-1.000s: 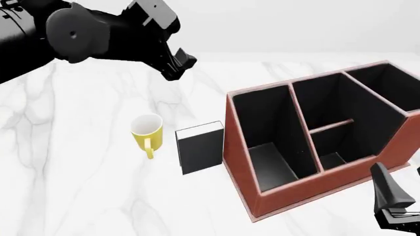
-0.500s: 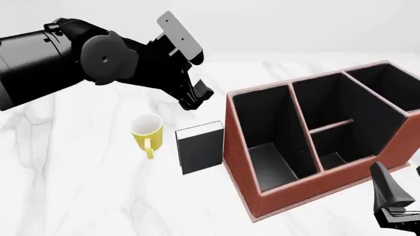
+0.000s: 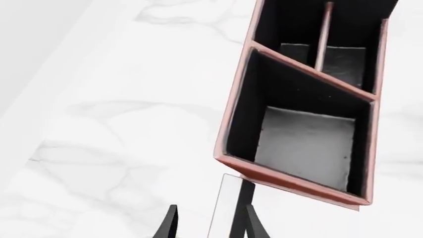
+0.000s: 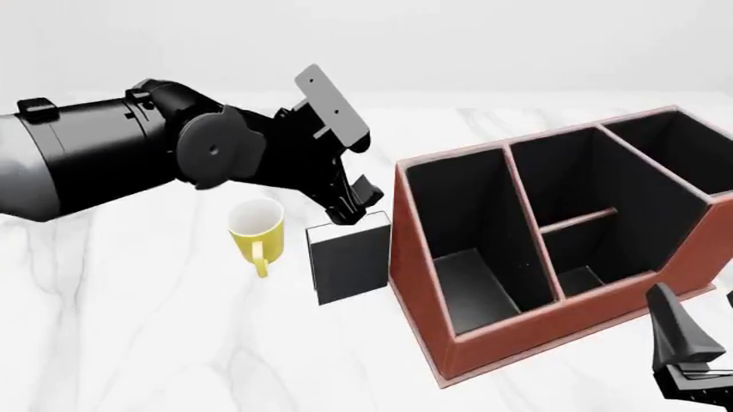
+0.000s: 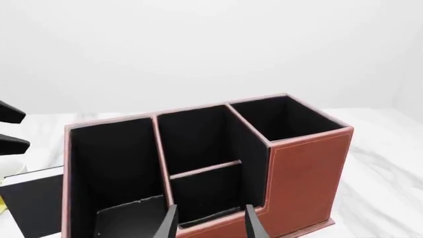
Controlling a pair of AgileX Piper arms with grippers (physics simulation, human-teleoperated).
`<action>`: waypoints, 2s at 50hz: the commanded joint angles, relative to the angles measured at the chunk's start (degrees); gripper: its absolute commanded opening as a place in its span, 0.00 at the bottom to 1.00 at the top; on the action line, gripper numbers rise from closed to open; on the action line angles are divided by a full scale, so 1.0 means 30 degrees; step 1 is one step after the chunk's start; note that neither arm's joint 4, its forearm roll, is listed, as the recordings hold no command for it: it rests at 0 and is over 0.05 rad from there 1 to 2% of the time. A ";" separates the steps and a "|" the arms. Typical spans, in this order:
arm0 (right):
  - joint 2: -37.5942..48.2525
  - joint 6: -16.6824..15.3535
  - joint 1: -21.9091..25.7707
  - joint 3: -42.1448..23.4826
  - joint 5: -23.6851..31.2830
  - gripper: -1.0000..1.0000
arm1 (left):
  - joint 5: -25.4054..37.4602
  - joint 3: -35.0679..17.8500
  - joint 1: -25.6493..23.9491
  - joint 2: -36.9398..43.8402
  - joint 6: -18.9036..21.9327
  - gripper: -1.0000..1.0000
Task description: Pick up the book and place it in the back compartment of the caddy.
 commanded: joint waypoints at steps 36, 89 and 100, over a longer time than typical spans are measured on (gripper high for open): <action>0.0194 0.0167 0.0008 -0.0018 -0.0120 1.00 | -0.3254 0.2226 -0.0511 0.2518 0.0739 1.00; 0.0150 0.0136 0.0095 0.0019 -0.0127 1.00 | -0.4549 0.2888 0.0578 0.5204 0.0805 0.00; -0.0014 0.0098 0.0102 0.0008 0.0025 1.00 | -0.2553 0.1854 0.0597 0.3329 -0.0015 0.00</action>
